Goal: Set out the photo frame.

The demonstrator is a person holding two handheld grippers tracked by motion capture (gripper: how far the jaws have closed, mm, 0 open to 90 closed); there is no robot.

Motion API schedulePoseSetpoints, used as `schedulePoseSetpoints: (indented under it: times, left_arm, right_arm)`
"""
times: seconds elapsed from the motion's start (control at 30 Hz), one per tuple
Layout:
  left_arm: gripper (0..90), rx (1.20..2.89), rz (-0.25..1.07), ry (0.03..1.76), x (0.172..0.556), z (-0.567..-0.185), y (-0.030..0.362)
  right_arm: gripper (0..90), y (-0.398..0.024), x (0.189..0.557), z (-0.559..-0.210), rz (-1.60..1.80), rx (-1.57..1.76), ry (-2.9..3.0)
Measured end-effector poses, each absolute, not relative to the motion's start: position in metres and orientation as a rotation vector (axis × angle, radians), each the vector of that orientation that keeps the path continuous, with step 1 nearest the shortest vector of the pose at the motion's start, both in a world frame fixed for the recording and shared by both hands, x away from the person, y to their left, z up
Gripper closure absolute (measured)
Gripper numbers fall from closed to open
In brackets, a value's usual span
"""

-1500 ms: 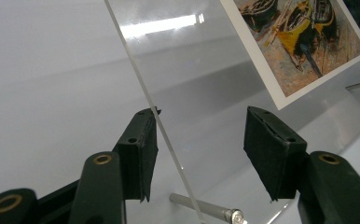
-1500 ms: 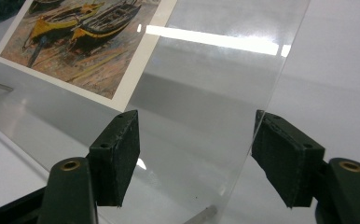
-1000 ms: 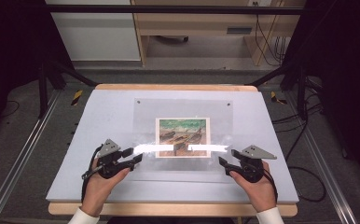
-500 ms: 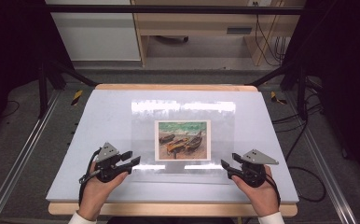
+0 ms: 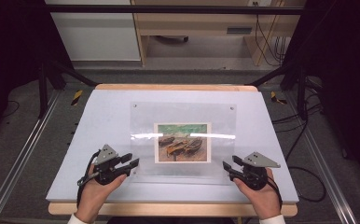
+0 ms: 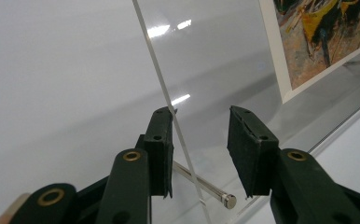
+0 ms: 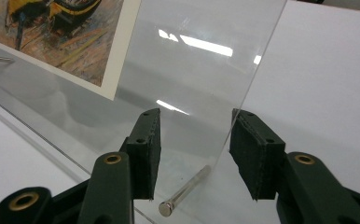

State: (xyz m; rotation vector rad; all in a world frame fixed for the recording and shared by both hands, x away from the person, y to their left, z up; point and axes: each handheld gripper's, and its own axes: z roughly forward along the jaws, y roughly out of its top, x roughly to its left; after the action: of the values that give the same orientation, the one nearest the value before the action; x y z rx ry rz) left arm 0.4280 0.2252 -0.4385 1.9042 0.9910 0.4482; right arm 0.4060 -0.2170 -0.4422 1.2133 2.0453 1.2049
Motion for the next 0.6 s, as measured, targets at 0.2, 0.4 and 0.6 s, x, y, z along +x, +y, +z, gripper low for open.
schedulePoseSetpoints:
  times: [0.2,0.4,0.6]
  left_arm:
    - [61.7,1.914,0.449,0.984,0.4257,-0.4386,0.2257]
    - [62.8,1.917,0.448,0.980,0.4240,-0.4390,0.2265]
    - [63.5,1.917,0.449,0.982,0.4226,-0.4393,0.2263]
  right_arm:
    - [56.8,-0.2182,0.4028,-0.4426,1.206,1.211,2.044]
    - [58.7,-0.2190,0.4000,-0.4431,1.202,1.208,2.044]
    - [59.8,-0.2193,0.3982,-0.4434,1.204,1.211,2.045]
